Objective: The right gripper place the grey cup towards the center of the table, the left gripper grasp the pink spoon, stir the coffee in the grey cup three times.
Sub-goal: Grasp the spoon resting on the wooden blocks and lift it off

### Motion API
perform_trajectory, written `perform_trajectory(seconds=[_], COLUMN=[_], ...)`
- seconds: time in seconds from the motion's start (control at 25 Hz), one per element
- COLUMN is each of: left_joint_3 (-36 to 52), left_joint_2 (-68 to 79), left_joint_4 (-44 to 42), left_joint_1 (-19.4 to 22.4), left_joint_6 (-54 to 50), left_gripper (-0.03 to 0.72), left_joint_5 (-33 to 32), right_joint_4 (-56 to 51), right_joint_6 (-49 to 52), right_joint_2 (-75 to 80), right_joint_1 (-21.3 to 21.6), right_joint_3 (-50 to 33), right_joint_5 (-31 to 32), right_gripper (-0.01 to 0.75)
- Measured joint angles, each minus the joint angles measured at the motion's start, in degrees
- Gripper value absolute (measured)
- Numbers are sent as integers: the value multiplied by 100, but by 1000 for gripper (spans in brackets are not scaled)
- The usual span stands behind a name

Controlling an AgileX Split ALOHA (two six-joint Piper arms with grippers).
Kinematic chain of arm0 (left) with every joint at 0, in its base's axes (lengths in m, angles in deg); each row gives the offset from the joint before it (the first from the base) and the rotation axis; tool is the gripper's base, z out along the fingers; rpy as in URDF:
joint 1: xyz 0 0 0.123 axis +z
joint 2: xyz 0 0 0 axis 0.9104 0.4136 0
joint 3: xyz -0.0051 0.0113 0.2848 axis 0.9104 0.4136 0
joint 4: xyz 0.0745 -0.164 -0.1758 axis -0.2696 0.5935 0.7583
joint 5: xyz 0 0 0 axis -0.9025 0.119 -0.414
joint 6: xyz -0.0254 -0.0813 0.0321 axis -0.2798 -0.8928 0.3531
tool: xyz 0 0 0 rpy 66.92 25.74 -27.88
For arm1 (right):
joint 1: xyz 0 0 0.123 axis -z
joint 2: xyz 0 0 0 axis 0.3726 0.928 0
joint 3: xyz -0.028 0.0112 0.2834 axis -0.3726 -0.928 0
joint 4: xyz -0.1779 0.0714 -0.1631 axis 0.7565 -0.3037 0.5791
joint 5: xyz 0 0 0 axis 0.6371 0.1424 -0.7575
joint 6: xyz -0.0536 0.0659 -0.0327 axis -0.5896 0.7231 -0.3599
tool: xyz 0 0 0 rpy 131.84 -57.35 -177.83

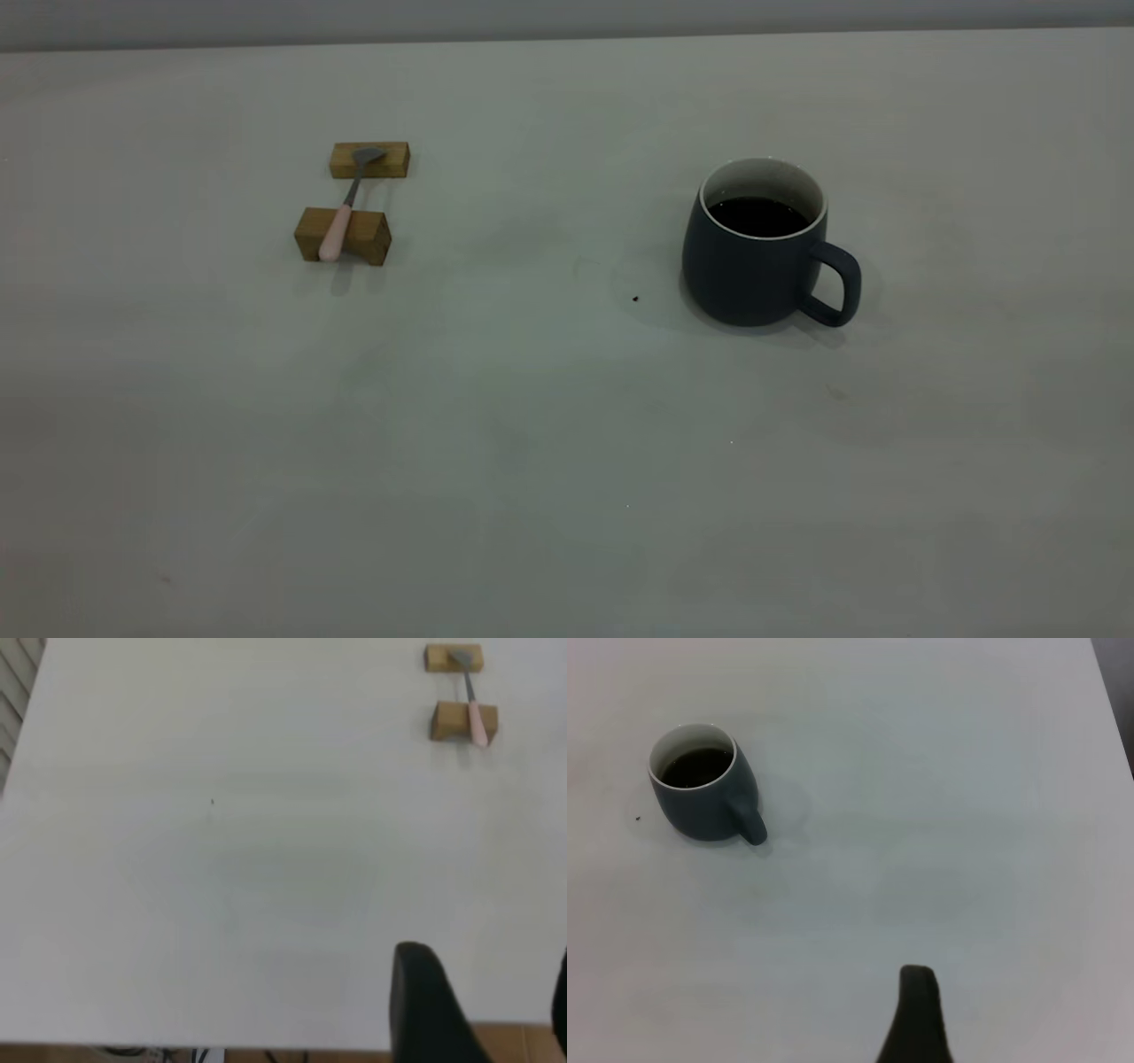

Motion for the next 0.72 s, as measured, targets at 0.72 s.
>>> perform_trajectory(seconds=[0.72], left_joint_3=[-1502], left_joint_2=[7069], left_joint_4=[1167], left_joint_1=[-169], left_joint_6=[15], left_gripper=[629], left_joint_5=[3409], right_joint_4=[0], right_joint_6=[0], right_joint_2=[0], right_joint_1=[0], right_joint_3=[0], right_joint_5=[0], right_gripper=[682])
